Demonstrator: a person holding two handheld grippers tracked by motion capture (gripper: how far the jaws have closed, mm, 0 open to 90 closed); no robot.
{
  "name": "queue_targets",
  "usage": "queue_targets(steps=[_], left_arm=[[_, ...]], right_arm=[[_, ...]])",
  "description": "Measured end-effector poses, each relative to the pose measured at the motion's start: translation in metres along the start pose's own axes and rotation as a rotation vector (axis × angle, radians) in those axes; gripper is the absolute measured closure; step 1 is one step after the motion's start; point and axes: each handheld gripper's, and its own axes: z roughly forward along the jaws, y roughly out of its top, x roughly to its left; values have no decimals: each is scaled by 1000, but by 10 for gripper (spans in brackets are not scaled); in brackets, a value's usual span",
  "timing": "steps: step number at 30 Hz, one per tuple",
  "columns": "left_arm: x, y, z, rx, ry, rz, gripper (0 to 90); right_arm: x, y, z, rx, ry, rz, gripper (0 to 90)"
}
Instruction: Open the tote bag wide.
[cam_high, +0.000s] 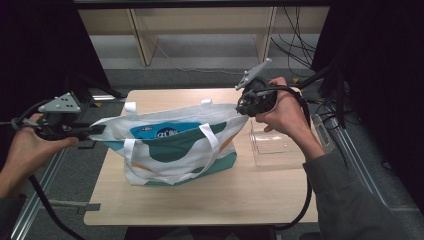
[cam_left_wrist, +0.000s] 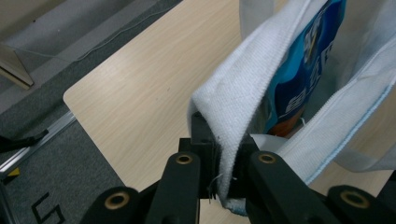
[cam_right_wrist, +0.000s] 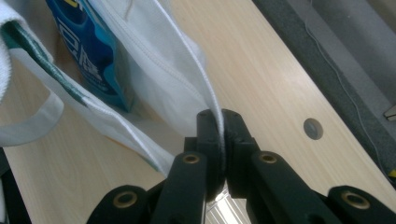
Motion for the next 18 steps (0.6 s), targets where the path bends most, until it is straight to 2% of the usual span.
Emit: queue_targets(steps=[2,3,4,9,10,12,13,14,15,18], left_arm=[[1,-5,10,7,-6,-28,849],[2,-6,13,10,-13,-37,849],[5,-8,18,11,-20,-52,849],[10,-15,34,4,-22,-109,847],[11,-16,37,12,-23,-98,847],[11,-20,47,31,-11,-108,846],[11,-22,52,36,-16,-125,845],[12,-24,55,41,-23,-124,845],[12,-28,60,43,-25,-151,845],[12,-36,69,57,-30,-150,845]], right_arm=[[2,-3,7,19,0,17,873],[2,-4,12,23,4,1,873],[2,-5,15,25,5,6,872],[1,-10,30,31,4,29,872],[2,-12,32,30,7,34,872],[2,-16,37,30,13,42,872],[1,-18,41,29,21,49,872],[1,-21,46,25,25,44,871],[2,-23,48,37,32,63,871],[7,-31,61,43,30,55,871]])
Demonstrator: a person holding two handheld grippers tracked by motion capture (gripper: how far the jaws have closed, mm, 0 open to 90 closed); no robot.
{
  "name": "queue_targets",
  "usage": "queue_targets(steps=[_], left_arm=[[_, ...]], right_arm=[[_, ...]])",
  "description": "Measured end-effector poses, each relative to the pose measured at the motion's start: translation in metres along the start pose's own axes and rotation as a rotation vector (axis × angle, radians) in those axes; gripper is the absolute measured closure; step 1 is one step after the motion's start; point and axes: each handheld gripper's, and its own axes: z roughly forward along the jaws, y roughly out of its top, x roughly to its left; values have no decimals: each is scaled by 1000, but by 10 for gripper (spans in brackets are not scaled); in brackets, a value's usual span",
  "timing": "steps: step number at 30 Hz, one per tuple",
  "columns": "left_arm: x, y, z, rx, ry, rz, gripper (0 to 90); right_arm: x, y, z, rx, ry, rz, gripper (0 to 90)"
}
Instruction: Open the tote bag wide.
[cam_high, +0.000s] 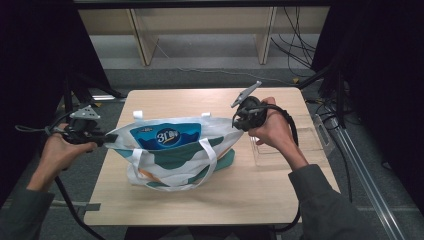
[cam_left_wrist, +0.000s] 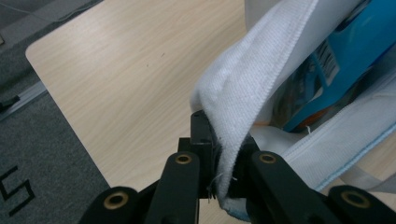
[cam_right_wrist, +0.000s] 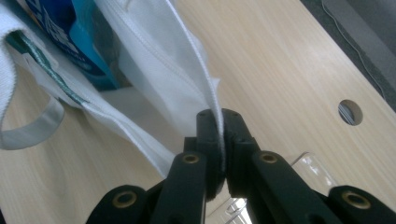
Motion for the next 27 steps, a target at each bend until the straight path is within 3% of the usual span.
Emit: queue_targets(steps=[7,13,15,17,20,21,22,23,24,25,27], left_arm=[[-1,-15,20,1,2,-39,839],[-5,-25,36,29,11,-34,836],[-6,-30,44,43,16,-41,835],[-4,-35,52,89,-6,-30,834],[-2,-45,68,103,-8,-69,834],[-3,-47,71,111,-11,-65,834],[-1,-49,74,138,-24,-36,833],[-3,-52,80,118,-21,-66,833],[-2,-54,82,143,-30,-38,833],[-2,-55,84,150,-27,-38,833],[-6,-58,93,161,-19,-47,833]], right_arm=[[5,-16,21,1,17,19,869],[8,-28,33,-8,27,57,869],[8,-32,39,-19,20,37,868],[15,-38,46,-6,-12,32,868],[22,-49,61,2,0,40,868],[23,-55,68,8,-8,55,868],[24,-59,71,7,-6,68,868],[24,-64,78,1,5,73,868],[25,-67,82,18,20,78,868],[26,-69,86,25,26,104,869],[27,-70,91,44,23,81,869]])
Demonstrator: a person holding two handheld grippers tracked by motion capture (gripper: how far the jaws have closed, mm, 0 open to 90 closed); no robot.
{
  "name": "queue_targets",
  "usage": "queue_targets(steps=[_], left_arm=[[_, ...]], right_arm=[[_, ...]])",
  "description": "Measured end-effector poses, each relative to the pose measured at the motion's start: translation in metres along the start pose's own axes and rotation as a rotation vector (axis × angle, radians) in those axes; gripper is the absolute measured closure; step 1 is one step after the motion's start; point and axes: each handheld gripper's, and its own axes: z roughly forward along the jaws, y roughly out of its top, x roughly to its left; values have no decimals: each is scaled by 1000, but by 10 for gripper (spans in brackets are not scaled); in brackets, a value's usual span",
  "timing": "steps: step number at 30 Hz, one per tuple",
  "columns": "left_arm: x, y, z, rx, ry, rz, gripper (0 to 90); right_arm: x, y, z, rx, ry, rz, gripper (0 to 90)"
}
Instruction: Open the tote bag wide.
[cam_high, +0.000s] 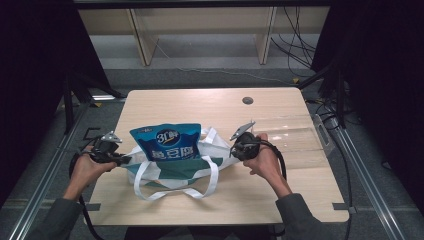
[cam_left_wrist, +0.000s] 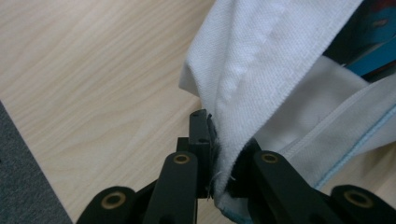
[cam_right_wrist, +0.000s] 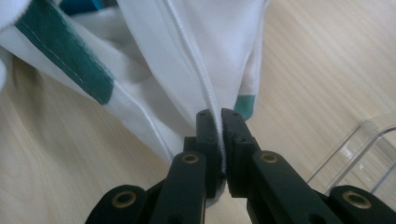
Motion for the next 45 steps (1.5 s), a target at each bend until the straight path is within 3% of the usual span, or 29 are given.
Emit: queue_targets(steps=[2,4,5,7,9,11,12,13,16,17,19,21,23,24,25,26,27,28,31,32,33,36,37,39,40,42,43,44,45], left_arm=[[0,-1,4,33,-5,17,832],[-3,-2,10,13,10,4,832],[-1,-2,10,13,21,49,831],[-2,-2,12,14,12,6,831],[0,-4,15,27,3,24,830],[0,-5,21,34,-4,4,830],[0,-5,24,21,-6,-15,830],[3,-5,24,32,-16,2,830],[1,-5,28,29,-14,-11,830],[0,-4,28,29,14,-3,830],[-1,-3,27,35,19,5,822],[-1,-4,25,23,41,21,749],[2,-3,19,26,39,-4,645],[5,-4,14,15,8,-37,581],[8,-4,10,2,-14,-44,549],[9,-3,4,-19,-39,-67,534],[9,-2,0,-62,-41,-84,509],[9,1,-6,-72,-36,-87,482],[2,14,-23,-103,-22,-35,440],[1,18,-26,-102,-23,-11,438],[-1,24,-29,-100,-20,8,434],[-4,39,-30,-89,-24,62,449],[-3,44,-29,-95,-33,96,464],[-3,51,-22,-86,-56,98,494],[-1,54,-20,-70,-64,119,510],[4,58,-12,-77,-91,100,592],[8,60,-8,-81,-102,67,669],[10,61,-5,-88,-90,39,763],[13,61,0,-99,-99,10,796]], right_arm=[[4,-1,6,27,-3,-4,869],[5,-4,12,37,0,-4,869],[6,-6,16,43,-2,-9,869],[8,-8,24,71,15,7,869],[9,-10,35,93,17,-21,870],[11,-10,42,109,13,-34,870],[12,-9,44,115,9,-25,870],[11,-8,43,118,17,-17,870],[5,-11,44,94,42,1,869],[4,-11,44,93,44,3,869],[6,-11,44,96,33,-6,857],[10,-10,40,103,8,5,793],[7,-8,31,73,-10,-7,724],[6,-6,22,29,-14,36,686],[3,-4,11,-40,-20,46,666],[4,-2,2,-69,-8,78,646],[4,1,-6,-139,-9,94,624],[4,4,-14,-181,3,93,612],[14,15,-31,-239,68,56,586],[21,20,-34,-263,113,32,584],[26,23,-34,-272,125,31,575],[46,37,-30,-256,204,-53,547],[51,39,-28,-255,206,-56,534],[60,46,-20,-236,228,-82,523],[62,50,-14,-221,232,-106,512],[66,54,-4,-188,231,-122,498],[67,54,3,-176,226,-127,502],[67,54,11,-157,245,-150,566],[67,53,13,-139,252,-183,653]])
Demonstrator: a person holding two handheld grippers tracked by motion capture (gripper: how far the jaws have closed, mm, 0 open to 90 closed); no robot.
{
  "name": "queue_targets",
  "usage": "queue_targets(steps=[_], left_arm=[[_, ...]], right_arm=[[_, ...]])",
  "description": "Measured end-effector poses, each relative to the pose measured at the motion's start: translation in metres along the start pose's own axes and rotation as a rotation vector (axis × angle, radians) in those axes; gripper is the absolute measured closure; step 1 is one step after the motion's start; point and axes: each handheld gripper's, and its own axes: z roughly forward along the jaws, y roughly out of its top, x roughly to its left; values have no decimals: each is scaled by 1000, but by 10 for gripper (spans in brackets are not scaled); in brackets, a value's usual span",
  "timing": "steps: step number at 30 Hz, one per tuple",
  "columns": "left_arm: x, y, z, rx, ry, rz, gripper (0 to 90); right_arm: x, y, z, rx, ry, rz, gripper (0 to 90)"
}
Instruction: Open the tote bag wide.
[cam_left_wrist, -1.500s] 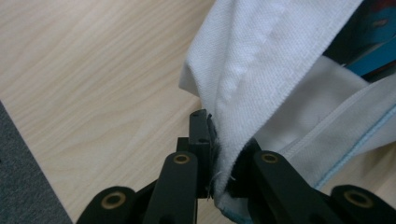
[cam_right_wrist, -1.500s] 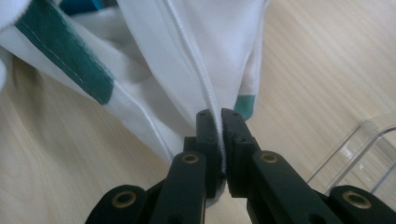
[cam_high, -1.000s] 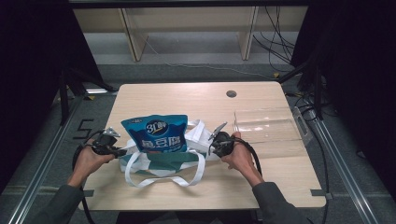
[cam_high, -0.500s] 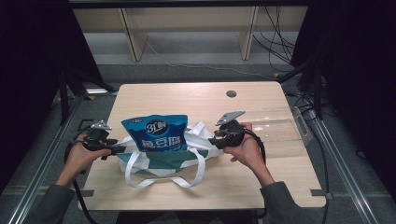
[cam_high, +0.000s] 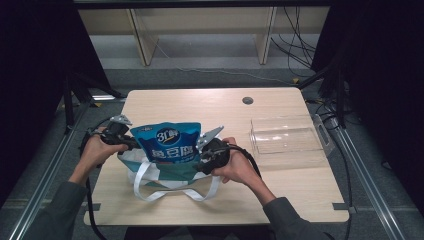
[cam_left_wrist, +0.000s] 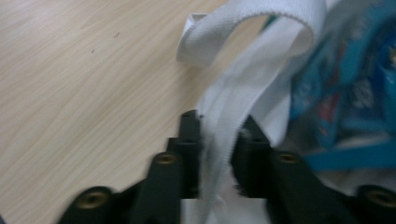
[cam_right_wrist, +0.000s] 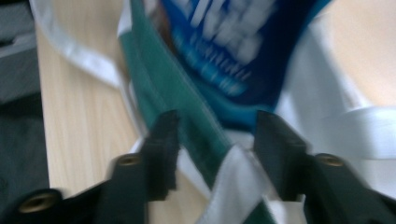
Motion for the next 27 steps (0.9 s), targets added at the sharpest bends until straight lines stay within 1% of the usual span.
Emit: queue_targets(steps=[1,2,3,4,5,6,7,8,9,10,11,12,13,15,16,17,18,19,20,21,22,23,24,25,26,27], left_arm=[[3,0,4,11,-10,-20,816],[6,0,8,25,-14,-27,832],[10,-1,14,35,-11,-46,845],[12,-1,17,44,-13,-53,851],[14,-2,24,54,-7,-71,852],[17,-3,28,80,-8,-64,851],[17,-5,34,80,-7,-97,850],[20,-7,38,114,-5,-76,849],[21,-10,43,127,-3,-78,849],[21,-13,48,136,8,-85,849],[21,-15,52,140,14,-86,847],[20,-18,57,137,8,-100,845],[20,-18,57,135,10,-104,842],[20,-16,52,134,23,-88,820],[17,-15,49,107,38,-101,798],[15,-15,45,91,51,-104,752],[13,-15,39,68,59,-122,694],[11,-15,31,43,71,-145,632],[9,-16,23,24,67,-166,565],[7,-17,15,-3,63,-180,527],[5,-18,7,-11,55,-178,485],[2,-19,-2,-47,40,-185,455],[-3,-19,-12,-64,36,-185,454],[-9,-19,-23,-93,36,-173,444],[-15,-19,-31,-115,35,-158,435],[-20,-19,-37,-128,34,-150,427]], right_arm=[[2,-3,3,22,32,-8,716],[3,-5,5,33,46,-38,769],[7,-6,7,61,59,-59,801],[13,-8,10,96,71,-85,810],[16,-10,13,111,84,-87,815],[22,-13,17,138,95,-85,819],[24,-16,21,154,102,-90,821],[26,-18,26,163,108,-85,823],[26,-21,32,184,96,-105,824],[29,-23,37,194,104,-78,825],[30,-25,43,211,110,-99,826],[29,-27,48,224,116,-126,826],[32,-30,55,246,115,-127,824],[34,-29,61,272,102,-129,819],[34,-29,61,272,105,-127,818],[34,-29,60,270,99,-116,814],[33,-30,59,265,97,-107,805],[32,-31,59,262,101,-96,784],[31,-31,56,246,109,-85,730],[31,-30,52,219,107,-59,682],[33,-27,46,197,98,-20,650],[33,-25,41,167,105,-20,603],[33,-22,33,136,102,-23,567],[32,-19,24,100,96,-1,545],[29,-16,13,53,84,14,514],[26,-15,4,30,72,27,501]])
